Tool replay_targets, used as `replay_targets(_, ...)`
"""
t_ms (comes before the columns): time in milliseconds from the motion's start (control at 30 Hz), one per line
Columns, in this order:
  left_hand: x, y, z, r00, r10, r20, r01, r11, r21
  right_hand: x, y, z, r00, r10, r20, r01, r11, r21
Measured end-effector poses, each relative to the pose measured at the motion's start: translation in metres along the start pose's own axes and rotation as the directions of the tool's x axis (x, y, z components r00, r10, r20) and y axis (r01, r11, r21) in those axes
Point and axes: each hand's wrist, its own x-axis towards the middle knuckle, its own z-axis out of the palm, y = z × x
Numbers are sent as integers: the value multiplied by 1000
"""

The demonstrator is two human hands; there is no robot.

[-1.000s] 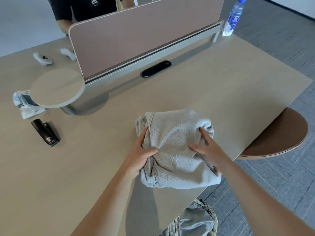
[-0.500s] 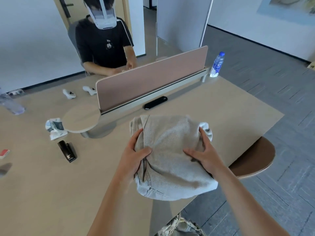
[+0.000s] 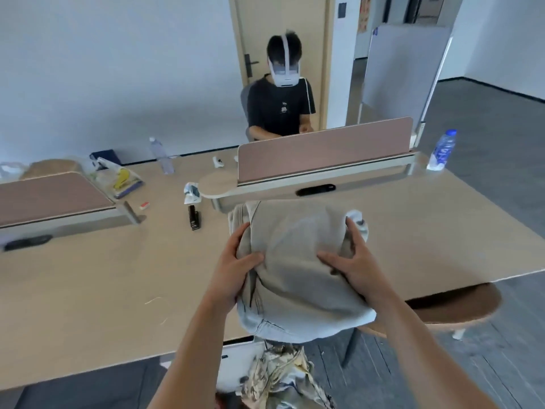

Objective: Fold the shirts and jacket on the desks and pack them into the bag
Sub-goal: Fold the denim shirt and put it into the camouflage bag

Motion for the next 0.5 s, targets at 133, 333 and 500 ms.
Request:
replay_targets(133, -84, -1, 15, 994, -13, -107, 15, 1000, 15, -55, 3, -15, 992, -13, 126, 16, 1000, -22)
replay_targets(333, -167, -18, 24, 977, -38, -211, 46, 998, 32, -120, 22, -17, 977, 18, 210, -15, 1000, -15)
replay_targets(500, -215, -53, 28, 971, -63, -231, 75, 996, 42, -166, 48, -22, 977, 60, 203, -58, 998, -14)
